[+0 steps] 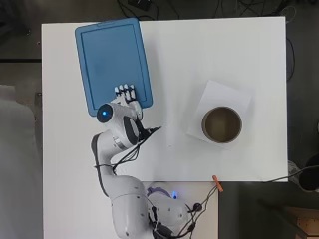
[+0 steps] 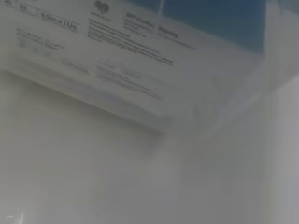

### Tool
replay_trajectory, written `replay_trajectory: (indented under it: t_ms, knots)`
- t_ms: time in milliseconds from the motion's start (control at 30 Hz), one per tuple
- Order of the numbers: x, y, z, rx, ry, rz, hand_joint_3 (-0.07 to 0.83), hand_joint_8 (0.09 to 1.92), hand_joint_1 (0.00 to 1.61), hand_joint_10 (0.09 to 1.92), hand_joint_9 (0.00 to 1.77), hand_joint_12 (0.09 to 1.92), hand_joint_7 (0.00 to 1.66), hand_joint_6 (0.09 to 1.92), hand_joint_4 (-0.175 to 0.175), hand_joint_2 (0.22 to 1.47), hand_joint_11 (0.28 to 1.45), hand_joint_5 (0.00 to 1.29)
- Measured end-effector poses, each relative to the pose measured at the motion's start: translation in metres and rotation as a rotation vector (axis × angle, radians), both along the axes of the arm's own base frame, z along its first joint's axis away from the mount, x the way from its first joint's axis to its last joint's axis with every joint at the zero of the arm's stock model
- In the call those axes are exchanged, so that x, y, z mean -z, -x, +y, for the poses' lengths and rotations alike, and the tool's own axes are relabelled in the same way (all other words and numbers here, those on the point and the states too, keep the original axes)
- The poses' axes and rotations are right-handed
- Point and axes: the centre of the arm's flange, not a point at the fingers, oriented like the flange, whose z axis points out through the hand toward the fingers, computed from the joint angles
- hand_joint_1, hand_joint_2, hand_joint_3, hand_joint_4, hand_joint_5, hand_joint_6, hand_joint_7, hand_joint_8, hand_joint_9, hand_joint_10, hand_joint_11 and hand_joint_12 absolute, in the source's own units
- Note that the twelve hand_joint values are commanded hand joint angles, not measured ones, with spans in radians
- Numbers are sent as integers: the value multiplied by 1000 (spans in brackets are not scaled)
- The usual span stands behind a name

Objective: Teleoperate dual arm-hand system to remove items from a box

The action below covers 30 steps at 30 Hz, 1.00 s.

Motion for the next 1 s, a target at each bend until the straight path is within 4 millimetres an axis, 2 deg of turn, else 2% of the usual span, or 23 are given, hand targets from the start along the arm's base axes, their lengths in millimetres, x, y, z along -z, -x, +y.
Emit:
replay_trajectory:
  t_ms: [167, 233, 267, 300, 333, 367, 400, 533, 600, 667, 733, 767, 800, 833, 867, 900, 933, 1000]
  knots:
    - [1, 0, 14, 12, 149, -45, 3, 87, 256, 87, 200, 87, 65, 87, -111, 898, 362, 31]
    - [1, -2, 20, 0, 200, -43, 8, 87, 326, 87, 186, 87, 49, 87, -103, 914, 356, 45]
    - [1, -3, 22, 1, 214, -36, 20, 87, 493, 87, 269, 87, 153, 87, -87, 995, 371, 151]
    - [0, -3, 23, 2, 226, -33, 26, 87, 732, 87, 493, 87, 408, 87, -63, 1098, 440, 357]
    - [-1, -3, 24, 0, 230, -31, 21, 87, 904, 87, 702, 87, 643, 87, -32, 1170, 523, 566]
    - [-1, -3, 24, -9, 222, -34, 14, 87, 994, 87, 824, 87, 777, 87, -11, 1213, 572, 707]
    - [-2, -2, 22, -34, 204, -43, 8, 87, 1032, 87, 846, 87, 815, 87, -12, 1234, 576, 755]
    - [-3, 1, 5, -194, 99, -105, -1, 87, 1025, 87, 766, 87, 761, 87, -49, 1244, 517, 722]
    - [-8, 0, 3, -269, 64, -145, -4, 87, 1029, 87, 751, 87, 749, 87, -60, 1239, 503, 706]
    - [-25, -3, 4, -303, 64, -177, -4, 87, 1053, 87, 743, 87, 742, 87, -68, 1235, 495, 697]
    - [-56, -9, 5, -307, 85, -202, -4, 87, 1082, 87, 739, 87, 744, 87, -67, 1234, 492, 700]
    - [-79, -13, 7, -308, 102, -210, -3, 87, 1097, 87, 741, 87, 746, 87, -63, 1235, 494, 706]
    - [-91, -15, 9, -316, 110, -217, -2, 87, 1103, 87, 746, 87, 751, 87, -54, 1236, 500, 720]
    - [-98, -16, 11, -329, 113, -225, 38, 87, 1078, 87, 786, 87, 799, 465, -46, 1212, 526, 745]
    - [-104, -17, 14, -351, 117, -245, 24, 536, 1167, 388, 835, 100, 795, 906, -91, 1213, 659, 700]
    - [-107, -18, 16, -358, 119, -258, 13, 963, 1238, 773, 842, 336, 756, 1225, -129, 1226, 697, 638]
    - [-110, -20, 15, -359, 128, -267, 6, 1153, 1280, 1000, 869, 448, 752, 1385, -134, 1228, 685, 592]
    - [-130, -29, 15, -361, 157, -300, 2, 1232, 1320, 1099, 939, 351, 766, 1529, -142, 1216, 691, 554]
